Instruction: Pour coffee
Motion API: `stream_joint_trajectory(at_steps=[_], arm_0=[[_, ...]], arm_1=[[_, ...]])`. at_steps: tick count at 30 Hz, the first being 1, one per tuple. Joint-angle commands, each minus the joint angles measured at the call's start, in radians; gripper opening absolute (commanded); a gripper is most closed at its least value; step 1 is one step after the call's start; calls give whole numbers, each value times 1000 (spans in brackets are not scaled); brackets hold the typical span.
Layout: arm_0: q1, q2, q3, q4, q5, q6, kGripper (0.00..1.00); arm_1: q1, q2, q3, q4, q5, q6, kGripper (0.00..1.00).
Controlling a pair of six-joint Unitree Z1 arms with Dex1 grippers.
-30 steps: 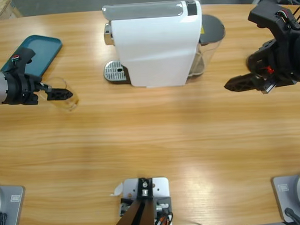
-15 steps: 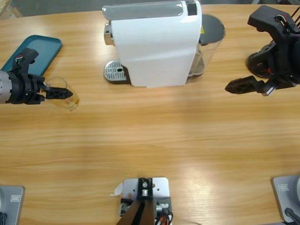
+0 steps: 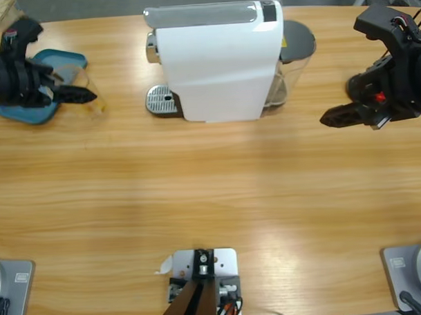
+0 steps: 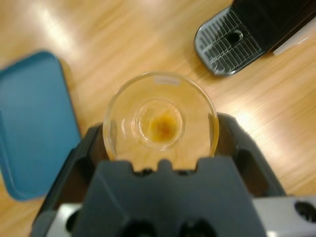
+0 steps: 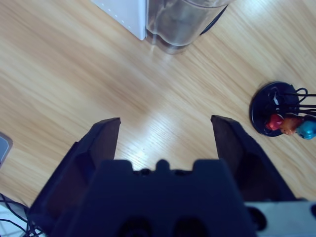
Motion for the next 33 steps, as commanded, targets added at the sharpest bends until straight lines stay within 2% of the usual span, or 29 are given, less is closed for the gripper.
stream_joint_trajectory(at_steps=[1, 6, 20, 33], arm_0=[[-11, 93, -165, 97, -164, 150, 270], [1, 162, -209, 86, -245, 206, 269], [7, 366, -261, -36, -246, 220, 269], [14, 437, -267, -86, -277, 234, 269]], arm_1=[[-29, -51, 71, -15, 11, -16, 821], [-52, -72, 98, -15, 16, -33, 821], [-134, -72, 130, -25, 42, -99, 821], [-149, -41, 137, -38, 52, -102, 821]])
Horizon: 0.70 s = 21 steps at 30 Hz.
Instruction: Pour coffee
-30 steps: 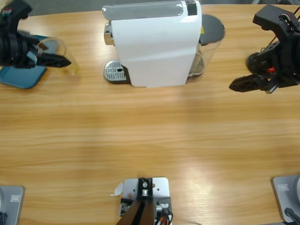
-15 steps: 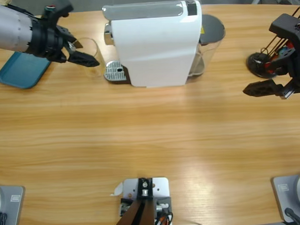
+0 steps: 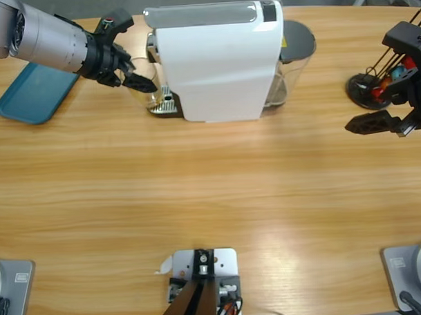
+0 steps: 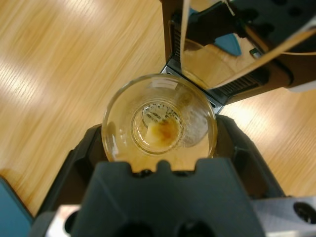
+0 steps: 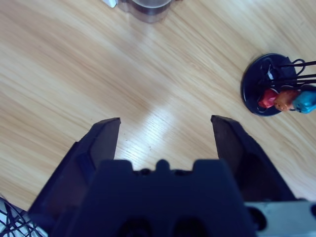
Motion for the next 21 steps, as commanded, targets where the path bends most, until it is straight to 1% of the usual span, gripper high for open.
stream_joint_trajectory(at_steps=[1, 8, 9, 11, 12, 13, 16, 21], arm_0=[[9, 77, -16, -44, -43, 19, 269], [9, 90, -15, -59, -78, 26, 284], [9, 91, -15, -60, -78, 28, 354], [9, 92, -15, -63, -78, 27, 684], [9, 91, -14, -63, -78, 27, 794], [9, 90, -12, -63, -78, 28, 871], [9, 82, -7, -63, -78, 28, 984], [9, 66, -3, -63, -77, 28, 987]], arm_1=[[-12, 26, 32, -16, 11, -10, 821], [-15, 31, 32, -17, 9, -10, 821], [-15, 33, 32, -17, 10, -10, 821], [-15, 36, 34, -18, 10, -10, 821], [-15, 37, 34, -19, 11, -10, 821], [-15, 37, 34, -19, 11, -10, 821], [-15, 42, 35, -20, 11, -10, 821], [-15, 48, 37, -23, 12, -10, 821]])
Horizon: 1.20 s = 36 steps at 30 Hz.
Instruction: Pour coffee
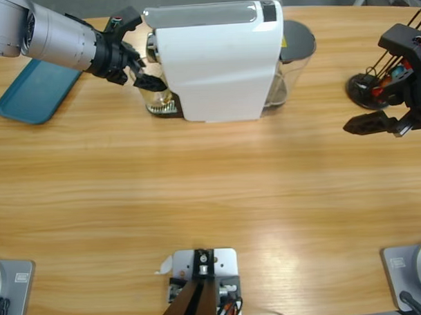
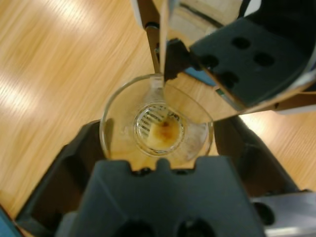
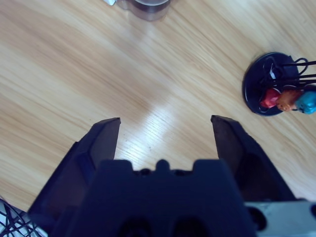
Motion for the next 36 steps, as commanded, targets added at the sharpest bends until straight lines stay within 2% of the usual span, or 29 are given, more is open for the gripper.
stream_joint_trajectory(at_steps=[1, 10, 16, 21, 22, 23, 24, 31, 36], arm_0=[[7, 31, 5, -12, -18, 14, 987], [12, -68, 35, 7, -8, 13, 988], [12, -160, 35, 71, -14, 13, 996], [12, -217, 45, 177, -11, -18, 986], [12, -246, 53, 191, -8, -38, 982], [12, -284, 56, 215, -6, -57, 982], [12, -316, 54, 239, -6, -70, 988], [42, -526, -7, 533, -5, -118, 991], [109, -610, -13, 625, -13, -159, 979]], arm_1=[[-13, 34, 33, -17, 12, -10, 821], [-14, 42, 34, -23, 13, -10, 821], [-14, 36, 35, -23, 16, -10, 826], [-14, 30, 33, -23, 17, -9, 836], [-14, 25, 33, -23, 14, -9, 863], [-14, 16, 32, -23, 9, -9, 951], [-14, 8, 33, -25, 7, -9, 989], [-19, -65, 13, -29, -23, -9, 1000], [-141, -78, -83, 21, -61, -13, 988]])
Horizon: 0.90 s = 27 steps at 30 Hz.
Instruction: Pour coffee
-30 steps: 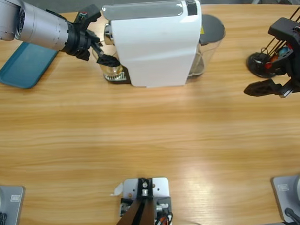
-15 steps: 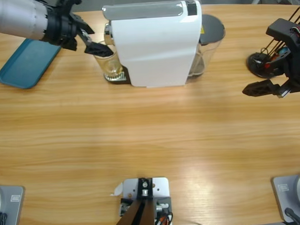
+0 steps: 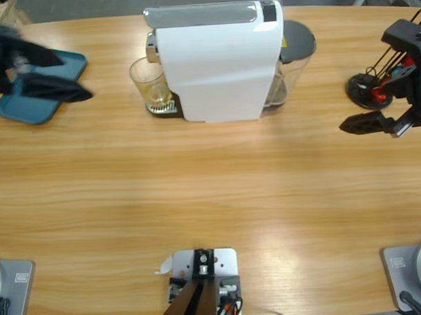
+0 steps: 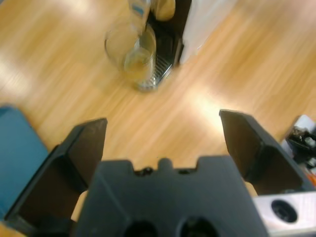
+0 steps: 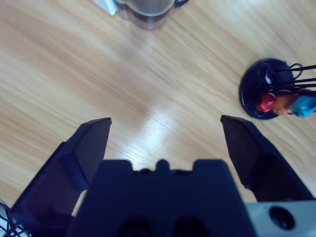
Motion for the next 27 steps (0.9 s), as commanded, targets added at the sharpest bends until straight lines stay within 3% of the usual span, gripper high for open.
stream_joint_trajectory(at_steps=[1, 5, 11, 14, 16, 17, 20, 21, 22, 23, 24, 25, 26, 27], arm_0=[[85, -140, -17, 158, -13, -52, 974], [94, -156, -7, 194, -13, -63, 953], [105, -204, 39, 192, -11, -97, 945], [121, -228, 65, 192, -9, -103, 945], [125, -250, 89, 193, -8, -109, 945], [125, -260, 97, 195, -8, -110, 945], [127, -275, 100, 202, -5, -122, 945], [126, -270, 103, 201, -6, -126, 945], [126, -267, 106, 198, -6, -129, 945], [127, -260, 108, 194, -6, -131, 946], [128, -240, 106, 194, -5, -135, 950], [128, -227, 104, 193, -6, -137, 950], [128, -220, 101, 191, -6, -139, 950], [128, -213, 101, 185, -6, -144, 950]], arm_1=[[-162, -48, -123, 65, -70, -13, 983], [-263, -47, -306, 188, -97, -12, 908], [-274, -19, -438, 284, -83, -15, 895], [-264, -2, -456, 280, 60, -54, 890], [-197, 58, -506, 283, 142, -103, 884], [-165, 86, -538, 280, 165, -118, 790], [-122, 170, -689, 292, 165, -148, 319], [-121, 194, -731, 306, 163, -153, 221], [-121, 233, -783, 327, 159, -156, 225], [-121, 266, -828, 347, 147, -156, 341], [-121, 311, -879, 367, 134, -156, 628], [-121, 350, -918, 382, 131, -162, 759], [-121, 388, -950, 392, 131, -172, 769], [-119, 429, -984, 402, 128, -180, 644]])
